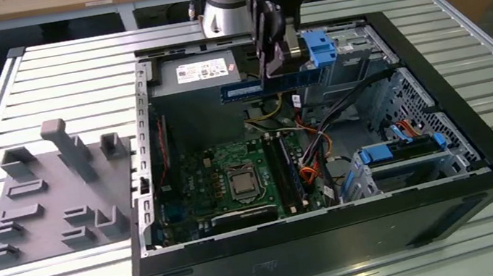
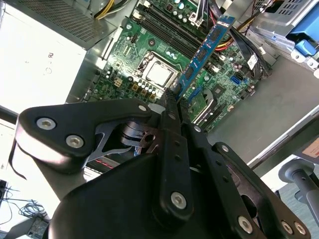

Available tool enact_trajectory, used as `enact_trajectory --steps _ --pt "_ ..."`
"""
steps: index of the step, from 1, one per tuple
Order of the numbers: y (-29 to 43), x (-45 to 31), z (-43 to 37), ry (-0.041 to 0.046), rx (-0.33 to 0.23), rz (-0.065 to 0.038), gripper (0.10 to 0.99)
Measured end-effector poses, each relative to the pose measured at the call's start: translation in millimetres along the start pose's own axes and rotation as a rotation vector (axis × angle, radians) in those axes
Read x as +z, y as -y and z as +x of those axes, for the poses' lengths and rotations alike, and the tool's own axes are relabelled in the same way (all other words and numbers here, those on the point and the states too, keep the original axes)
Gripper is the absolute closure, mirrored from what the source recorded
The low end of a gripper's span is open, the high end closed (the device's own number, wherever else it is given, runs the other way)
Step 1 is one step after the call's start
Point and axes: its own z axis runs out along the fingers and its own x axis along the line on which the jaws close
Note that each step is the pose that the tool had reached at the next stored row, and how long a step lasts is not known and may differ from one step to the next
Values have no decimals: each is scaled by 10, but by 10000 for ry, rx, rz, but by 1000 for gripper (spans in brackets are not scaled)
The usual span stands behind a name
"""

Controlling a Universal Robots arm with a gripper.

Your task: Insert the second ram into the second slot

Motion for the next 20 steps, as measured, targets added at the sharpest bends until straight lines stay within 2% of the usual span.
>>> enact_trajectory --steps 20 --pt "-2 -1 56 0 0 0 949"
